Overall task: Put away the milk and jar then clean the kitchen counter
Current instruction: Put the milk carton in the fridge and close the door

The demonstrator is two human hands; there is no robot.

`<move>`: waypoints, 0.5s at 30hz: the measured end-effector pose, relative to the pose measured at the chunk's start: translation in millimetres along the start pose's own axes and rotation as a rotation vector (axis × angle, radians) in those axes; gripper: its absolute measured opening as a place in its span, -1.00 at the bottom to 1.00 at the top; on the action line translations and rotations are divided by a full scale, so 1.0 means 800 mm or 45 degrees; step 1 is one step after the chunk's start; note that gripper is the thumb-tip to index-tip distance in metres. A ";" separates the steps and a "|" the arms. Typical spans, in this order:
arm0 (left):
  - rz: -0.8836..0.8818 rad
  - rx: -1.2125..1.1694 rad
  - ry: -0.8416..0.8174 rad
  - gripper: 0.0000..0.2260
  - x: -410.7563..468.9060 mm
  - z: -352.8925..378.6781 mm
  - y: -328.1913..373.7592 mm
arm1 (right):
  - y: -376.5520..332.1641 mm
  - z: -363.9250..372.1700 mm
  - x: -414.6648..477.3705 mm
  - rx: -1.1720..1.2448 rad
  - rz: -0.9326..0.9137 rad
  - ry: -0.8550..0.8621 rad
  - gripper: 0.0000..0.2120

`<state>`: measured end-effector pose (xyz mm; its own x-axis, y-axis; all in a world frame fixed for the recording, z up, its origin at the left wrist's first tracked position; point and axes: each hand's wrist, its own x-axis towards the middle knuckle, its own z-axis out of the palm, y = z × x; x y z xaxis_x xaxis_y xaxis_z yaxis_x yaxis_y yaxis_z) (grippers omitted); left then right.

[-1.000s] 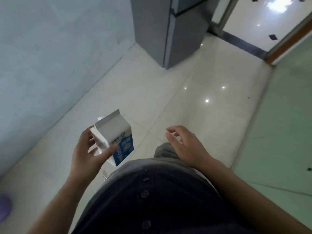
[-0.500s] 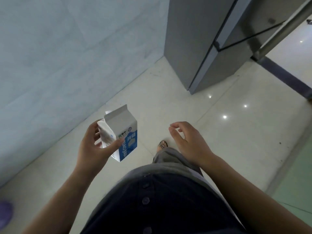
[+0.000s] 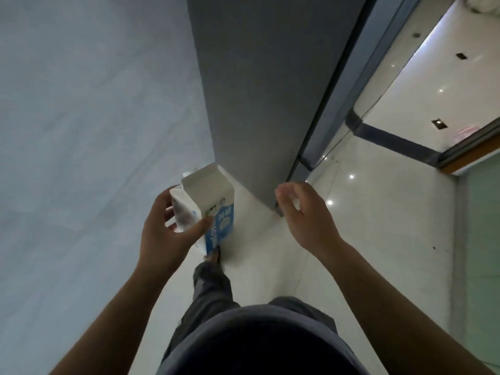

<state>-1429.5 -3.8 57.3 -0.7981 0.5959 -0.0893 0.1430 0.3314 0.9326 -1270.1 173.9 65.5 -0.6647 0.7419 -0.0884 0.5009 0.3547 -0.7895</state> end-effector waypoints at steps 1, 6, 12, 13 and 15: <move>0.038 0.004 -0.046 -0.33 0.039 0.005 0.007 | -0.007 -0.002 0.031 0.003 0.020 0.070 -0.67; 0.300 0.057 -0.326 -0.37 0.219 0.018 0.073 | -0.061 -0.040 0.169 0.037 0.066 0.513 -0.71; 0.490 -0.072 -0.582 -0.37 0.359 0.069 0.164 | -0.087 -0.098 0.257 -0.128 0.044 1.250 -0.71; 0.527 -0.092 -0.627 -0.37 0.371 0.080 0.176 | -0.088 -0.105 0.264 -0.166 0.048 1.345 -0.67; 0.581 -0.153 -0.699 -0.36 0.391 0.099 0.200 | -0.091 -0.120 0.277 -0.221 0.054 1.483 -0.57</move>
<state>-1609.8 293.5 151.0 -0.2606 0.9476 0.1846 0.3009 -0.1020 0.9482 -1400.3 367.2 161.5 0.2164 0.7952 0.5665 0.6386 0.3236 -0.6982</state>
